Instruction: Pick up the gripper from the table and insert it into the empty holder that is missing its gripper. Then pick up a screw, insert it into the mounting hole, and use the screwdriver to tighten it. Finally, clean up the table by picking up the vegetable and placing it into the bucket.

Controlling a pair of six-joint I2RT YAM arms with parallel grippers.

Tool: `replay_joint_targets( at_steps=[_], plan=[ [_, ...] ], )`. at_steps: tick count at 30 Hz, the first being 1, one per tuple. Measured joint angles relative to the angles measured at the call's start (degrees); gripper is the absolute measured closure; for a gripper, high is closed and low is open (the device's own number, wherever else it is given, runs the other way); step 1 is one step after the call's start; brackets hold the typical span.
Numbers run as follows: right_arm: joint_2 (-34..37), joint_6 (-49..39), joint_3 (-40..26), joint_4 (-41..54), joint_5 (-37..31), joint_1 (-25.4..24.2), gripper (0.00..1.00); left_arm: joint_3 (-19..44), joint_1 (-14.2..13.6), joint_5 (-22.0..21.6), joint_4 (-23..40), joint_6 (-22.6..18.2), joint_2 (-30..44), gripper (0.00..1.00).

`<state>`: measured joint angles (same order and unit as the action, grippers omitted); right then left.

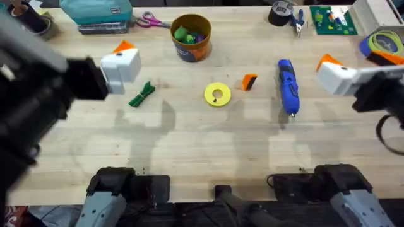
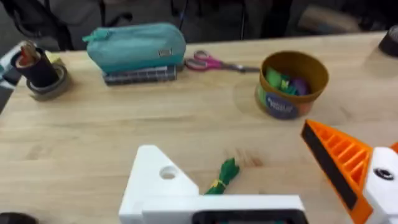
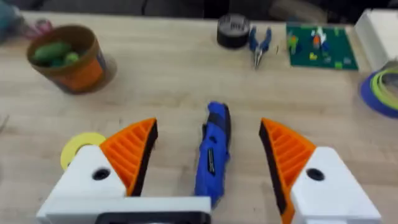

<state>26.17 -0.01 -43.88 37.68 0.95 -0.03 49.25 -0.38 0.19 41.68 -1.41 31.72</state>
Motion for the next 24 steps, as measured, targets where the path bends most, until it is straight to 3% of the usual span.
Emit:
replay_joint_targets(
  at_steps=[7,11,12,18,24],
  plan=[
    [18.31,0.00,-11.91,10.09,0.00,0.00,0.006,12.87,0.00,0.02,10.87,-0.36,19.01,0.015],
    [26.92,0.00,-17.21,14.40,0.22,0.00,0.005,15.93,0.00,0.02,13.03,-0.37,27.78,0.015],
    [32.21,0.00,-20.40,18.44,0.39,0.00,0.005,16.39,0.00,0.02,13.60,-0.37,32.67,0.015],
    [39.86,0.00,-22.49,21.06,0.40,0.00,0.005,16.39,0.00,0.02,14.57,-0.37,37.84,0.015],
    [41.67,0.00,-22.49,21.06,0.42,0.00,0.006,16.39,0.00,0.02,14.68,-0.20,38.67,0.015]
  ],
)
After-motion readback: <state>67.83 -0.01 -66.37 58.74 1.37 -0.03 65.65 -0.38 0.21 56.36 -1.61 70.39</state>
